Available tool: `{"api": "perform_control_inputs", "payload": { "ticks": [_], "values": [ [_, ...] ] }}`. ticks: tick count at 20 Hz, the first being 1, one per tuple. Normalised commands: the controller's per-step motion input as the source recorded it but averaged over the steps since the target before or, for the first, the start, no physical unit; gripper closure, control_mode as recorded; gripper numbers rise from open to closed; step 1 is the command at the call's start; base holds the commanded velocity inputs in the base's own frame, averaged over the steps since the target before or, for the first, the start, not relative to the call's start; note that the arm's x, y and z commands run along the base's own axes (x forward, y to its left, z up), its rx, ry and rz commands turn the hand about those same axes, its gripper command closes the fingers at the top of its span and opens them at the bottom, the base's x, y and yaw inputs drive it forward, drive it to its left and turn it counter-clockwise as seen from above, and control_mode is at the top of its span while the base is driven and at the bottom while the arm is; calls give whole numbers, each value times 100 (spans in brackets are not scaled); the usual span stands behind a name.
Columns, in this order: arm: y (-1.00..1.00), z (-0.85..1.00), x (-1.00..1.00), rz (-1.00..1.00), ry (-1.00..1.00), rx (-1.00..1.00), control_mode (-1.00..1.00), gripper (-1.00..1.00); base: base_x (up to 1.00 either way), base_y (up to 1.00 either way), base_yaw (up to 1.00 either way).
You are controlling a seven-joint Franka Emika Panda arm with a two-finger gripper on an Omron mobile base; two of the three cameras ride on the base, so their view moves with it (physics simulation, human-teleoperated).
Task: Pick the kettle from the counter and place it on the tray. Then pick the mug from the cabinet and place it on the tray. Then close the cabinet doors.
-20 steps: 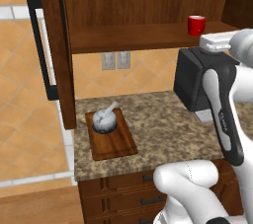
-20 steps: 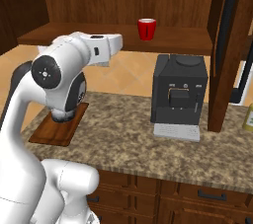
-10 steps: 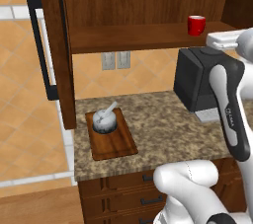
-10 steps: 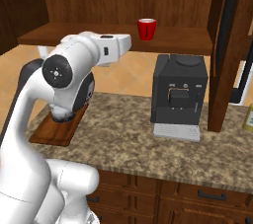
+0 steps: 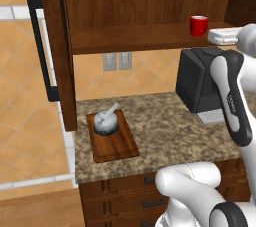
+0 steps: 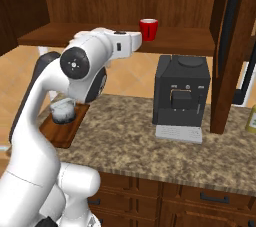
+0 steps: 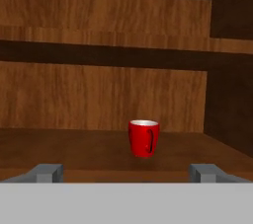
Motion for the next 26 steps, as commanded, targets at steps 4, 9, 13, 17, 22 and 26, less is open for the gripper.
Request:
{"api": "perform_control_inputs", "payload": {
  "ticks": [4,9,13,17,22,26],
  "values": [
    [-14,0,37,0,5,1,-100,-100,0,0,0],
    [-14,0,34,1,4,0,-100,-100,0,0,0],
    [-17,0,27,3,3,0,-100,-100,0,0,0],
    [-16,0,23,3,0,0,-100,-100,0,0,0],
    [-10,0,25,2,4,0,-100,-100,0,0,0],
    [-13,-1,24,2,1,0,-100,-100,0,0,0]
  ]
}}
